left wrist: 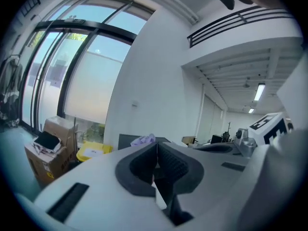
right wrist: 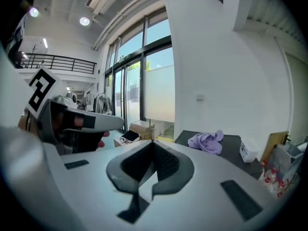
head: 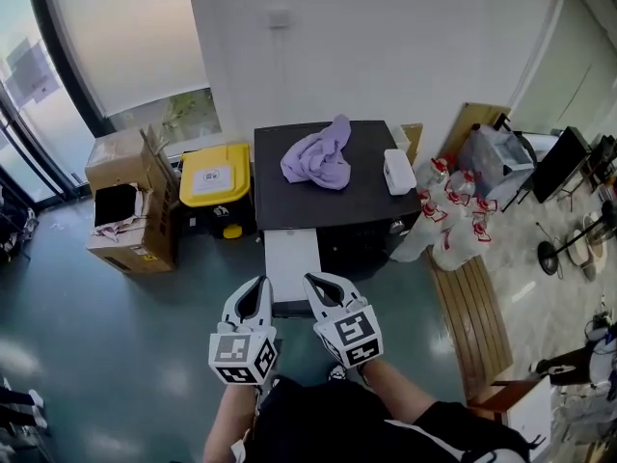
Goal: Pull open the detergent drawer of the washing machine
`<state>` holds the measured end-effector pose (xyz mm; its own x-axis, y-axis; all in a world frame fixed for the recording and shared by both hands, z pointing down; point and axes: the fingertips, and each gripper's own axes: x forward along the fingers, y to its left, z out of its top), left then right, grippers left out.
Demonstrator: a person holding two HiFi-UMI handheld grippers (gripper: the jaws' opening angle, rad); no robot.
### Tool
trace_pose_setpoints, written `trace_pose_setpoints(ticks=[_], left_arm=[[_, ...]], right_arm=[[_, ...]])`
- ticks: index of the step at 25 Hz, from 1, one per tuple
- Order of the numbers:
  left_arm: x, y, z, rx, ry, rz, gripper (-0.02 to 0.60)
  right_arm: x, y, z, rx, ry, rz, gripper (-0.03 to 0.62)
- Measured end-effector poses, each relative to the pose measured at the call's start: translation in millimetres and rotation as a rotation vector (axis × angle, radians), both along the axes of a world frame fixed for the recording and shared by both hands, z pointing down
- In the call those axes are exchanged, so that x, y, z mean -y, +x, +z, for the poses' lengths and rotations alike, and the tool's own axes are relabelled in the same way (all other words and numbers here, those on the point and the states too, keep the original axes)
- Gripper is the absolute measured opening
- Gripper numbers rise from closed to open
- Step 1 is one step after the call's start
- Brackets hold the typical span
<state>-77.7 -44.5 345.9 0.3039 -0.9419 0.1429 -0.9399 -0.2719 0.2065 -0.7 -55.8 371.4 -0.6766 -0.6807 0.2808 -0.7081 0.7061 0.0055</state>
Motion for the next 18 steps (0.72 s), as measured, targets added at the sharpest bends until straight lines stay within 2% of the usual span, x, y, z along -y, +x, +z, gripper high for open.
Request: trace_pose_setpoints(ticks=[5, 10, 13, 18], left_arm=[[-1.3, -2.7, -45.6, 0.052, 0.113, -0.031, 0.025], [-12.7, 2.2, -95.6, 0.060, 0.229, -0.033, 0.025], [-24.3, -1.9, -116.6, 0.119, 0.291, -0.067, 0.025], [-29.6, -6.5, -108.4, 0.116, 0.292, -0.086, 0.025]], right_arm=[[6.6, 7.6, -45.1, 0.043, 0.070, 0.015, 0.009], [3.4, 20.6, -84.5, 0.100, 0.129, 0.023, 0.009], [-3.0, 29.3, -99.4, 0.111, 0.182, 0.031, 0.009], [-9.2, 39.7, -103.6, 0.058, 0.320, 0.034, 0.009]])
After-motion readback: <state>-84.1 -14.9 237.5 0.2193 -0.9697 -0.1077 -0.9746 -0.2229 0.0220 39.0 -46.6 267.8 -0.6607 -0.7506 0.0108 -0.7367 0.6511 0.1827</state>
